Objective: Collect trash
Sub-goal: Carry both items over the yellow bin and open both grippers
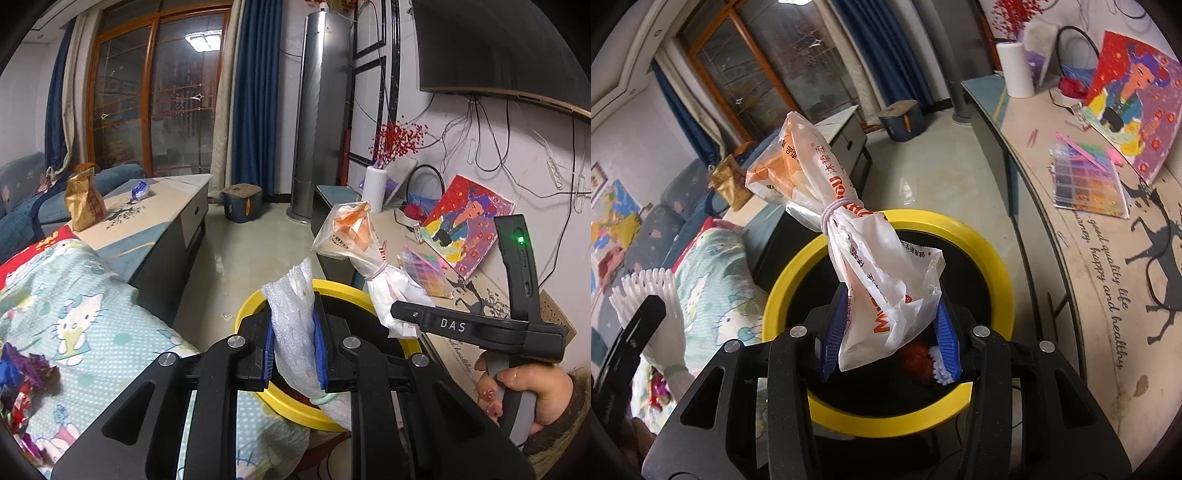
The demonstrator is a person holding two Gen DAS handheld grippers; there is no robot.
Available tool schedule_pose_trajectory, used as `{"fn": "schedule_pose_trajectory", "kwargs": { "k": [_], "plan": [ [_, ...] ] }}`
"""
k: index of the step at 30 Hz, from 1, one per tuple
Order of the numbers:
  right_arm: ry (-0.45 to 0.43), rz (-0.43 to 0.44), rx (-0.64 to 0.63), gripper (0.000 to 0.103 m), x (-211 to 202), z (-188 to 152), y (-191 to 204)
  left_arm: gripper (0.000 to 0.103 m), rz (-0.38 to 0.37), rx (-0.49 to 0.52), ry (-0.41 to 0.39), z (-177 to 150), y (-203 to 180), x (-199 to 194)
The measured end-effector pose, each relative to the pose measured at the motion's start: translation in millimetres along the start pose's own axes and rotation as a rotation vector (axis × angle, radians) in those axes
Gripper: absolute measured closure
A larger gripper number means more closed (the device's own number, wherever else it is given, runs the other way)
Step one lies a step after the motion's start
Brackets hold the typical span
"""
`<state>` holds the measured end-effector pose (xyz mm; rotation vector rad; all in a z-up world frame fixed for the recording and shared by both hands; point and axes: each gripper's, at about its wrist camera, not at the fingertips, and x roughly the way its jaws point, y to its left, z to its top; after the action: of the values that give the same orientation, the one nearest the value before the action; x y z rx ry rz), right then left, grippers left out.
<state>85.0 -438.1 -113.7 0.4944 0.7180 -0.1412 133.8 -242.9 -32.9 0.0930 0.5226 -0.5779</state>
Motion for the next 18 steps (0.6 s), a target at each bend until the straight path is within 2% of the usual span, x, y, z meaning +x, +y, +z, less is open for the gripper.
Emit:
{"fn": "schedule_pose_trajectory", "kwargs": {
  "k": [9, 11, 14, 15, 16, 17, 18],
  "plan": [
    [0.016, -0.016, 0.040, 0.065, 5, 0, -13, 0.085, -0.008, -0.017, 0.037, -1, -2, 32],
    [0.021, -0.012, 0.044, 0.060, 6, 1, -14, 0.082, -0.017, -0.032, 0.036, 0, 0, 39],
    [0.029, -0.006, 0.068, 0.053, 7, 1, -17, 0.051, -0.038, -0.071, 0.035, 2, 8, 45],
    [0.031, -0.011, 0.067, 0.051, 8, 1, -19, 0.036, -0.042, -0.083, 0.038, 1, 11, 46],
    [0.031, -0.011, 0.067, 0.045, 8, 1, -19, 0.030, -0.047, -0.093, 0.041, 0, 13, 46],
    [0.024, -0.021, 0.068, 0.044, 7, 0, -19, 0.028, -0.049, -0.105, 0.043, -1, 16, 46],
    [0.023, -0.021, 0.065, 0.044, 7, 0, -18, 0.021, -0.048, -0.111, 0.045, -2, 18, 45]
  ]
}}
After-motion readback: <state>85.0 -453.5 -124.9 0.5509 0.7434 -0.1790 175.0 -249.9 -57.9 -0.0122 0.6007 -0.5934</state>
